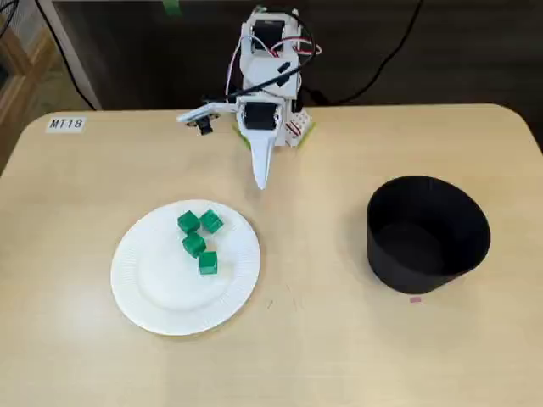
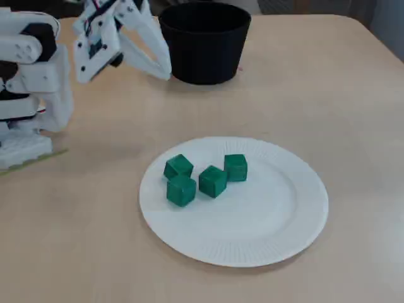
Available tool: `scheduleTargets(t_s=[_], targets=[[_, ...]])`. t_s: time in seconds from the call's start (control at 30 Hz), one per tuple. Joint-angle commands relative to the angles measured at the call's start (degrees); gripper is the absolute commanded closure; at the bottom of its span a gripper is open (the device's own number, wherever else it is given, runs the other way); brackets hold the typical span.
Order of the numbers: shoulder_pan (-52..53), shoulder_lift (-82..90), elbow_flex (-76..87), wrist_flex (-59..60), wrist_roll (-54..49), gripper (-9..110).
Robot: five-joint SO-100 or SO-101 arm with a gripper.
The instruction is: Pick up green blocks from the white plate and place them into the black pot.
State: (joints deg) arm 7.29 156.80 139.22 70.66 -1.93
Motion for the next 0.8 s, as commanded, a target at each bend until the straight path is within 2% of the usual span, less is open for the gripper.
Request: scheduleTargets(t_s=[0.0,0.33,0.67,0.77], targets=[[4.13,-21.18,-18.28,6.33,0.62,104],[22.85,-41.92,-29.09,14.41,10.02,104],[29.97,-52.38,-33.22,12.92,6.15,104],[29.88,-54.58,-34.28,12.57,2.90,91]])
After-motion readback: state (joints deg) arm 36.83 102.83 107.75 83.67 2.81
